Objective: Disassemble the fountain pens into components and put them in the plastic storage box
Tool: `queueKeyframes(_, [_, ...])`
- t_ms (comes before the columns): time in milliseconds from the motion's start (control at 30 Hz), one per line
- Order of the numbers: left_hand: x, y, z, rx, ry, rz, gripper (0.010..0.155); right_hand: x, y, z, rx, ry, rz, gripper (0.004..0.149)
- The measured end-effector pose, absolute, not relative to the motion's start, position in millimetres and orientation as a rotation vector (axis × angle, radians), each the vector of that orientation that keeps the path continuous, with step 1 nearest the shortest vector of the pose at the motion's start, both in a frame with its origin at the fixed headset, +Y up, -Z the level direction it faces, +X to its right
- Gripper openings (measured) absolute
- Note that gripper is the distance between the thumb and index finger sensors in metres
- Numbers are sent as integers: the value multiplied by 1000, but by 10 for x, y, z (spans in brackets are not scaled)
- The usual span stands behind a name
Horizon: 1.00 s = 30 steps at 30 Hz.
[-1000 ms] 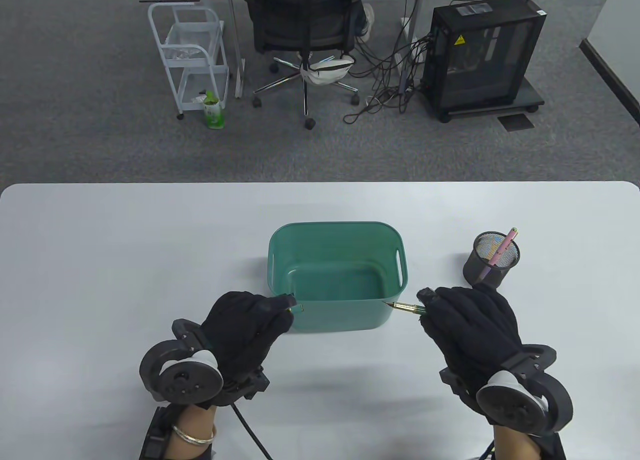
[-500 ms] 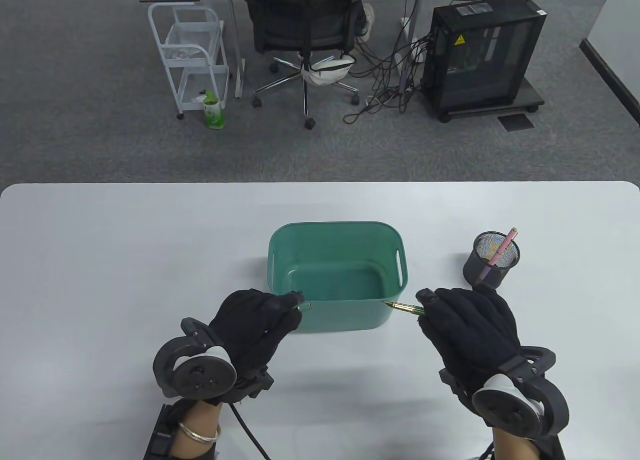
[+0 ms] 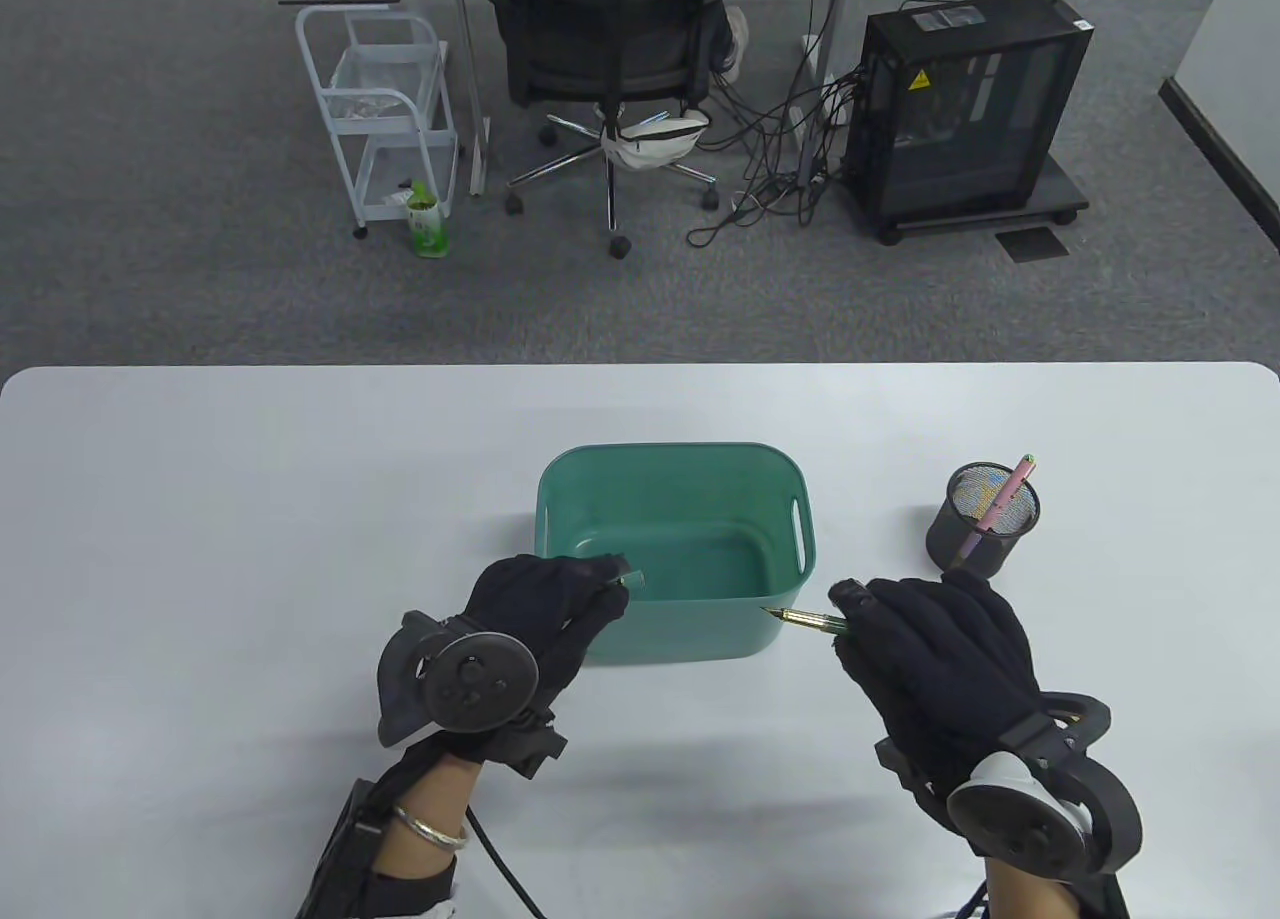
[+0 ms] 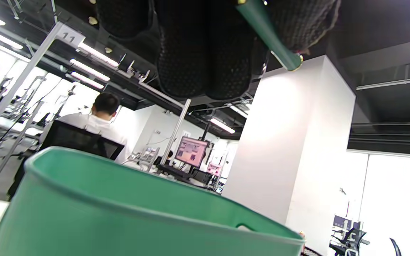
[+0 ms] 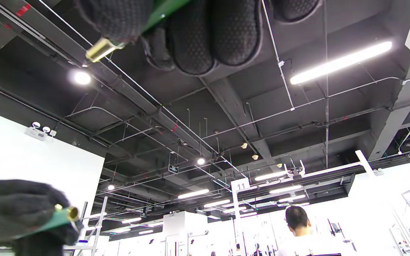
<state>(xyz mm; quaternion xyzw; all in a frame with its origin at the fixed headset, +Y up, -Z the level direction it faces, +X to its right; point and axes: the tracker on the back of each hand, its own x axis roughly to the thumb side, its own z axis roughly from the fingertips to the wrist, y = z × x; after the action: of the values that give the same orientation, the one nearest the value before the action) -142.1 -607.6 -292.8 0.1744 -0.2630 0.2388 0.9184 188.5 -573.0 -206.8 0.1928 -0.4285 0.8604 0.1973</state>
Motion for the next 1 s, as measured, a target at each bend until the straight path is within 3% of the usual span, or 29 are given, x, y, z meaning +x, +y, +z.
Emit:
queueKeyframes(467, [-1059,-6283,-3438,191,-452,418,45,1898,-5719,-2051,558,-1192,2374,43])
queueKeyframes(1000, [-899,-6549,-3622,110,-432,346,45,1917,-5714,-2056,558,-1175,2369,43])
